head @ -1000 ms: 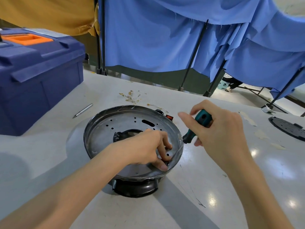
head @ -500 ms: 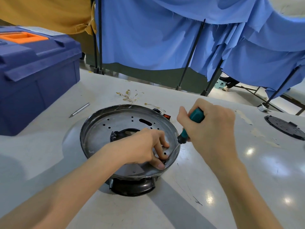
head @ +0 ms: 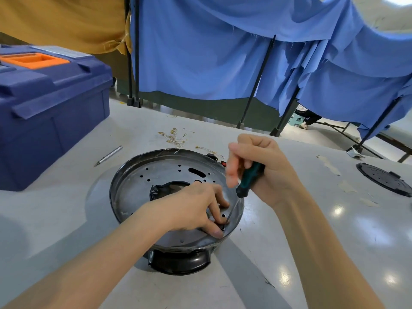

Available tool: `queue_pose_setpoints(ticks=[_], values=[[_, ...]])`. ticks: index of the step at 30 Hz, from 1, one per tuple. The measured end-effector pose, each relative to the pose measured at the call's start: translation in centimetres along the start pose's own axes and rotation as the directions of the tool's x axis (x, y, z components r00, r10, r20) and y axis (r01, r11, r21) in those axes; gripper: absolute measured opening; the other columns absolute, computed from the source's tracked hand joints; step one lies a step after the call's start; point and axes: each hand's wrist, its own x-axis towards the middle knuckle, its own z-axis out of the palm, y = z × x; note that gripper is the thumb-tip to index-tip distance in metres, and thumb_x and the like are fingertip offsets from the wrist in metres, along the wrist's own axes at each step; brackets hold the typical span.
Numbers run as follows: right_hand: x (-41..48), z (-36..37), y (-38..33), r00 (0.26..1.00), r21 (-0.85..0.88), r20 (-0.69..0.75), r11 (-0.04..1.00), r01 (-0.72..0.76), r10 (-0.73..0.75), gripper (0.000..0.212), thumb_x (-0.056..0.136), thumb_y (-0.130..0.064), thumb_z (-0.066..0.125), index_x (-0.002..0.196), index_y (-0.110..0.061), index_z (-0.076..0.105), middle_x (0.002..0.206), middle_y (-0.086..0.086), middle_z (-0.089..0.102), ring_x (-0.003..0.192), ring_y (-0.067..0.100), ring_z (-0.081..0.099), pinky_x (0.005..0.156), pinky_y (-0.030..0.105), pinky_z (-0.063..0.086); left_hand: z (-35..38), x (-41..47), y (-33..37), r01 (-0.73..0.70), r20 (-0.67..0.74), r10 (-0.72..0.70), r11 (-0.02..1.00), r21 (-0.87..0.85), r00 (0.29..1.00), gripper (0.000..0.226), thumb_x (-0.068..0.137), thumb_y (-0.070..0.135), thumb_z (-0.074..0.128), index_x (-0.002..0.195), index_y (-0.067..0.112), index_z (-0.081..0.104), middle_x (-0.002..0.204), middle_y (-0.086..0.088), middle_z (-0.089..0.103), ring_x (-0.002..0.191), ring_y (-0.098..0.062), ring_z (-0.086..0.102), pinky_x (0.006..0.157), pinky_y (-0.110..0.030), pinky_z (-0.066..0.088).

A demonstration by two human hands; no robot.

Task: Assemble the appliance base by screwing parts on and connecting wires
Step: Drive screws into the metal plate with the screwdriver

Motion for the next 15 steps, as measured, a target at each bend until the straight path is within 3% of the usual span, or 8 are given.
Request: queue_pose_setpoints(ticks=[2, 4, 7, 9, 12, 13, 15], values=[[0.2, 0.3, 0.3, 1.0, 0.081, 0.006, 0.997, -0.018, 0.018, 0.05, 0.092, -0.023, 0.058, 0.052, -0.009, 0.032, 0.038, 0.007, 0.046, 0.025, 0.013, 0.033, 0.038, 0.017, 0.033, -0.1, -0.2, 0.1, 0.044, -0.005, -0.044, 0.998, -0.052, 0.999, 0.037, 0.069, 0.03, 0.087, 0.102, 0.027, 0.07, 0.094, 0.034, 0.062, 0.097, 0.002, 0.056, 0.085, -0.028, 0.048], [0.3, 0.8, 0.6, 0.997, 0.094, -0.079, 0.996, -0.004, 0.011, 0.055, 0.093, -0.031, 0.056, 0.05, -0.008, 0.03, 0.034, 0.005, 0.034, 0.025, 0.01, 0.019, 0.037, 0.013, 0.021, -0.1, 0.0, 0.1, 0.035, -0.012, -0.036, 0.999, -0.019, 0.999, 0.038, 0.069, 0.031, 0.087, 0.102, 0.026, 0.07, 0.087, 0.037, 0.058, 0.102, -0.001, 0.056, 0.088, -0.027, 0.047], [0.4, 2.2, 1.4, 0.948, -0.004, -0.295, 0.993, 0.12, -0.116, 0.059, 0.098, -0.027, 0.055, 0.046, -0.009, 0.034, 0.034, 0.005, 0.029, 0.025, 0.012, 0.018, 0.04, 0.012, 0.02, 0.1, 0.0, 0.0, 0.053, -0.02, -0.055, 0.996, -0.066, 0.998, 0.043, 0.066, 0.027, 0.089, 0.102, 0.029, 0.064, 0.078, 0.036, 0.06, 0.104, -0.004, 0.058, 0.088, -0.025, 0.047], [0.2, 3.0, 1.8, 0.843, -0.122, -0.492, 0.976, 0.179, -0.216, 0.062, 0.102, -0.023, 0.051, 0.045, -0.005, 0.033, 0.035, 0.011, 0.027, 0.026, 0.014, 0.02, 0.04, 0.014, 0.022, 0.1, 0.0, 0.0, 0.09, -0.008, -0.091, 0.991, -0.099, 0.996, 0.049, 0.066, 0.023, 0.09, 0.105, 0.029, 0.061, 0.069, 0.038, 0.06, 0.101, -0.004, 0.059, 0.086, -0.022, 0.047], [-0.5, 3.4, 2.5, 0.536, -0.234, -0.789, 0.954, 0.188, -0.299, 0.062, 0.102, -0.029, 0.045, 0.055, 0.006, 0.024, 0.05, 0.029, 0.02, 0.039, 0.025, 0.014, 0.042, 0.021, 0.02, 0.1, 0.1, 0.1, 0.066, -0.003, -0.066, 0.996, -0.053, 0.998, 0.038, 0.068, 0.026, 0.089, 0.102, 0.026, 0.072, 0.085, 0.044, 0.055, 0.111, -0.002, 0.053, 0.09, -0.023, 0.044], [-0.9, 3.8, 2.7, 0.463, -0.258, -0.824, 0.944, 0.205, -0.326, 0.063, 0.101, -0.034, 0.042, 0.055, 0.004, 0.023, 0.051, 0.03, 0.022, 0.041, 0.03, 0.016, 0.042, 0.023, 0.02, 0.0, 0.0, 0.1, 0.063, 0.0, -0.063, 0.997, -0.047, 0.998, 0.037, 0.068, 0.027, 0.088, 0.101, 0.025, 0.073, 0.086, 0.046, 0.054, 0.113, -0.002, 0.051, 0.089, -0.021, 0.043], [-1.5, 4.5, 3.0, 0.404, -0.334, -0.823, 0.916, 0.222, -0.398, 0.067, 0.102, -0.041, 0.037, 0.051, 0.002, 0.028, 0.046, 0.024, 0.028, 0.038, 0.033, 0.023, 0.041, 0.026, 0.023, 0.0, 0.1, 0.1, 0.079, 0.009, -0.079, 0.995, -0.059, 0.997, 0.039, 0.068, 0.026, 0.088, 0.102, 0.025, 0.069, 0.073, 0.053, 0.051, 0.112, -0.001, 0.053, 0.084, -0.017, 0.04]])
